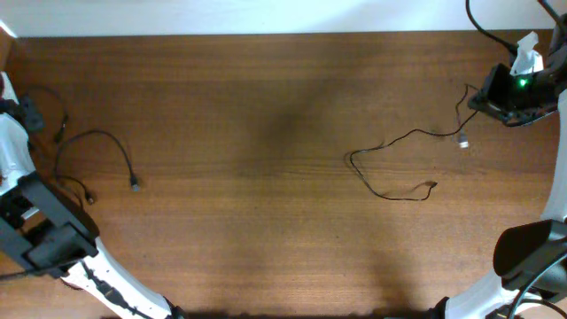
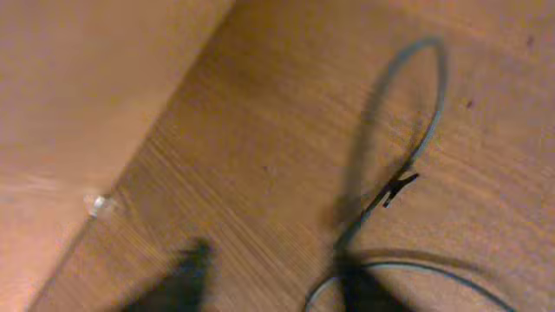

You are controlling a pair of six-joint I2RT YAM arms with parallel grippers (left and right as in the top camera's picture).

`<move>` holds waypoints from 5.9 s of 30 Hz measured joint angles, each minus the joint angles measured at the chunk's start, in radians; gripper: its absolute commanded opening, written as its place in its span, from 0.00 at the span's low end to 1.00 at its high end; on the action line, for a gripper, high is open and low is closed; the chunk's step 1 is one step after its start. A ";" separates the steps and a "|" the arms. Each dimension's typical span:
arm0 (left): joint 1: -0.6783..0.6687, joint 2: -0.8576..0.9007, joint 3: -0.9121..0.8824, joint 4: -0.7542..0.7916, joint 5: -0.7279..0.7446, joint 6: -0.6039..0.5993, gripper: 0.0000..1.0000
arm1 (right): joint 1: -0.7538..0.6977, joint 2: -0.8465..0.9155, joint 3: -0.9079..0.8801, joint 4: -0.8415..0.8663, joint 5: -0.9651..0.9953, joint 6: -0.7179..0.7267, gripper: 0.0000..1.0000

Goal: Untangle cables

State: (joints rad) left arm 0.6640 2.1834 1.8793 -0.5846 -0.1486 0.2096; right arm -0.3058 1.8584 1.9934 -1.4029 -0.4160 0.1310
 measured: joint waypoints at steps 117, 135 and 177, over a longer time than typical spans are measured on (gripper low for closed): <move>-0.309 0.488 1.057 -0.610 0.251 -0.133 0.99 | 0.185 0.057 0.000 -0.109 0.208 0.067 0.76; -0.308 -0.168 1.089 -1.102 0.516 -0.121 0.99 | 0.287 -0.468 0.241 -0.293 0.123 -0.015 0.99; -0.308 -0.164 1.088 -1.103 0.516 -0.121 0.99 | 0.333 -1.844 -1.980 1.341 0.235 -0.183 0.99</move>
State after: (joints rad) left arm 0.3561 2.0190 2.9677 -1.6875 0.3676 0.0891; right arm 0.0269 0.0147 0.0135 -0.0624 -0.1806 -0.0525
